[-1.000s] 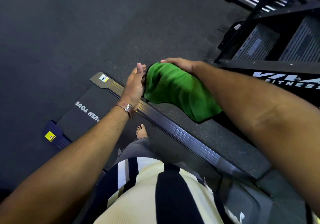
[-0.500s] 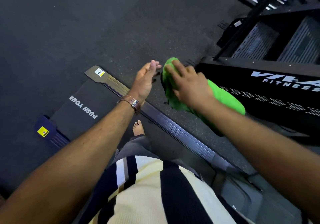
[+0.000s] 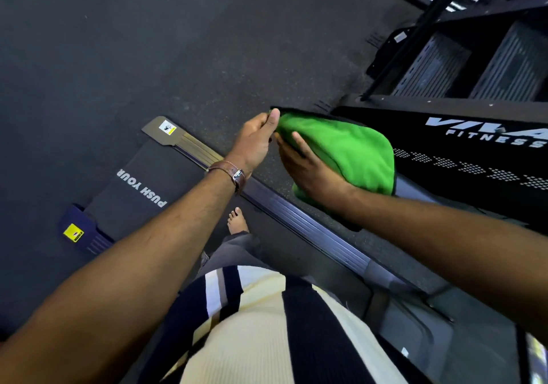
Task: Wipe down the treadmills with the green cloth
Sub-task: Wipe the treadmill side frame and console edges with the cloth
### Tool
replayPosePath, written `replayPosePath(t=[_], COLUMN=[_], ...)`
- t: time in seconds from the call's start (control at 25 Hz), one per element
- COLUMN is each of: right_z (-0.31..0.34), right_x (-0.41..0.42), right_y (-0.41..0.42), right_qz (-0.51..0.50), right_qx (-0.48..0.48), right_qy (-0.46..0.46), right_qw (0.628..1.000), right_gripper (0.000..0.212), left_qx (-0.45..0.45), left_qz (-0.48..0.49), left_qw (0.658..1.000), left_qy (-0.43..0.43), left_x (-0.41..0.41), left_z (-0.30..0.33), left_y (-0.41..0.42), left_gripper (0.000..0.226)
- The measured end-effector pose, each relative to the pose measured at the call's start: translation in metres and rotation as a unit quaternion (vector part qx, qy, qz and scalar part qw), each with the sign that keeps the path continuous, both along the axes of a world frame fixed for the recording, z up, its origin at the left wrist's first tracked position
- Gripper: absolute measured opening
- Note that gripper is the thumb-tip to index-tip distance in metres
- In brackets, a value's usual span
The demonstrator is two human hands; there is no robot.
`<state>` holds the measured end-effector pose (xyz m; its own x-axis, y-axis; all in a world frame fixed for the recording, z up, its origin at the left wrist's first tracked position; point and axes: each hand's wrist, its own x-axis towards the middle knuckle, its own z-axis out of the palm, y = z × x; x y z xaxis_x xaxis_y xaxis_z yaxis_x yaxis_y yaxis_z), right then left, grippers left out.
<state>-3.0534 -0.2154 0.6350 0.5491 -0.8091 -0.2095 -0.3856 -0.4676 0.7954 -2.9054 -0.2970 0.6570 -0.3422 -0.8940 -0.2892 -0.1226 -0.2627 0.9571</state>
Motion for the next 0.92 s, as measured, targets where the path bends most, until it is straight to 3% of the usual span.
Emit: replayPosePath(t=[0.08,0.16,0.24,0.32,0.48,0.52,0.56,0.6,0.64,0.72,0.76,0.84,0.88,0.92], right_z=[0.015,0.035,0.054,0.067,0.080,0.081,0.083,0.080,0.077,0.062,0.053,0.055,0.060,0.064], right_x=[-0.022,-0.023,-0.022,-0.036,-0.094,-0.103,-0.104,-0.102,-0.096,-0.080,-0.076,-0.072,-0.075,-0.080], right_y=[0.011,0.002,-0.016,-0.023,0.018,0.018,0.010,-0.007,-0.023,-0.049,-0.058,-0.058,-0.053,-0.048], right_qz=[0.016,-0.069,-0.183,-0.259,-0.394,-0.453,-0.514,-0.561,-0.581,-0.565,-0.547,-0.529,-0.523,-0.507], right_qx=[0.045,0.069,0.126,0.192,0.221,0.249,0.296,0.341,0.381,0.429,0.438,0.448,0.449,0.441], right_qy=[-0.057,-0.193,-0.352,-0.448,-0.520,-0.527,-0.543,-0.576,-0.609,-0.657,-0.676,-0.684,-0.681,-0.671], right_qw=[0.997,0.976,0.909,0.834,0.725,0.675,0.594,0.488,0.382,0.254,0.227,0.228,0.248,0.313], right_gripper=[0.063,0.065,0.077,0.085,0.072,0.075,0.078,0.079,0.076,0.066,0.062,0.057,0.056,0.055], left_qx=[-0.001,-0.001,-0.001,-0.021,-0.150,-0.175,-0.194,-0.206,-0.214,-0.225,-0.227,-0.217,-0.209,-0.200], left_qz=[0.017,0.033,0.023,-0.001,-0.042,-0.051,-0.051,-0.043,-0.032,-0.019,-0.017,-0.026,-0.030,-0.032], left_qw=[0.999,0.998,0.998,1.000,0.976,0.967,0.960,0.956,0.955,0.952,0.951,0.954,0.958,0.963], left_qy=[0.027,0.058,0.052,0.011,-0.153,-0.180,-0.197,-0.203,-0.204,-0.209,-0.211,-0.204,-0.193,-0.179], left_x=[-0.003,-0.007,-0.009,-0.013,-0.015,-0.015,-0.016,-0.018,-0.020,-0.024,-0.024,-0.021,-0.019,-0.018], left_z=[0.004,0.004,0.004,0.004,0.003,0.003,0.003,0.001,-0.002,-0.003,-0.003,-0.003,-0.003,-0.003], left_y=[0.001,0.002,0.003,0.006,0.002,0.003,0.005,0.007,0.009,0.012,0.011,0.007,0.006,0.005], left_gripper=[0.039,0.038,0.040,0.044,0.039,0.038,0.039,0.039,0.039,0.037,0.036,0.033,0.032,0.032])
